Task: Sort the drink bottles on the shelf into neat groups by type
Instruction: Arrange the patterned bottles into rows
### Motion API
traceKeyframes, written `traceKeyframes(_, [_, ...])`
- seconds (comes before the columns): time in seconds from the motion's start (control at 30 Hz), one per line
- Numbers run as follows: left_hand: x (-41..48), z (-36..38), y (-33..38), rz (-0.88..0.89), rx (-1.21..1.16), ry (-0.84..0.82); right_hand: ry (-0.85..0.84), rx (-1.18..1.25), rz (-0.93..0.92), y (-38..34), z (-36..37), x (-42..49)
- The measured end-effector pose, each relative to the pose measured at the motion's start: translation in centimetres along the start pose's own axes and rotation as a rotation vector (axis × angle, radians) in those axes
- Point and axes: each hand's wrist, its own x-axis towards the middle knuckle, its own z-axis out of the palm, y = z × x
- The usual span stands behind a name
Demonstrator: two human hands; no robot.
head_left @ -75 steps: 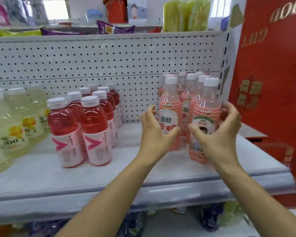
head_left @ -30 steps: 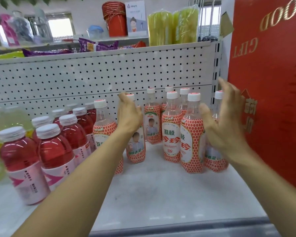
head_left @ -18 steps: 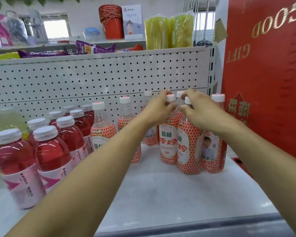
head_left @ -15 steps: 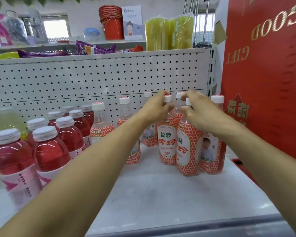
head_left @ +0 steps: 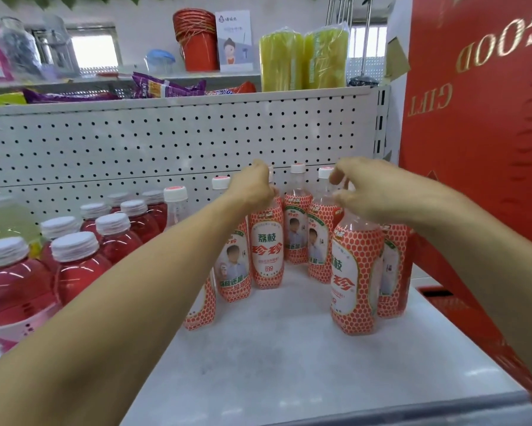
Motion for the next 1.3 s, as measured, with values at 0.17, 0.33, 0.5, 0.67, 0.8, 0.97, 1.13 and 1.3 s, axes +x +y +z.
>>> traceKeyframes(0.17, [0.6, -0.3, -0.2, 0.076, 0.097, -0.035, 0.078, -0.084, -0.052, -1.0, -1.6, 5.2])
traceKeyframes(0.33, [1.1, -1.2, 0.2, 0.153, 0.291, -0.068, -0.123, -0.233, 0.06, 0.2, -0.1, 10.2])
traceKeyframes(0.5, [1.3, -3.0, 0.3, 0.242, 0.106, -0.274, -0.173, -0.225, 0.07, 0.7, 0.9, 11.9])
traceKeyframes(0.67, [1.1, -3.6, 0.7, 0.278, 0.127, -0.295, -0.239, -0.033, 0.003, 0.9, 1.1, 12.5])
traceKeyframes(0.8, [1.4, -2.8, 0.3, 0.241, 0.344, -0.208, -0.219, -0.004, -0.022, 0.9, 1.5, 12.7])
traceKeyframes(0.97, [1.6, -3.2, 0.2, 0.307, 0.218, -0.259, -0.209, 0.036, -0.028, 1.4, 1.5, 12.7])
traceKeyframes(1.13, [2.4, -2.4, 0.1, 0.338, 0.258, -0.234, -0.183, 0.068, -0.057, 1.7, 1.7, 12.5])
traceKeyframes(1.3, [2.9, -1.7, -0.2, 0.324, 0.242, -0.207, -0.183, 0.108, -0.064, 1.5, 1.9, 12.5])
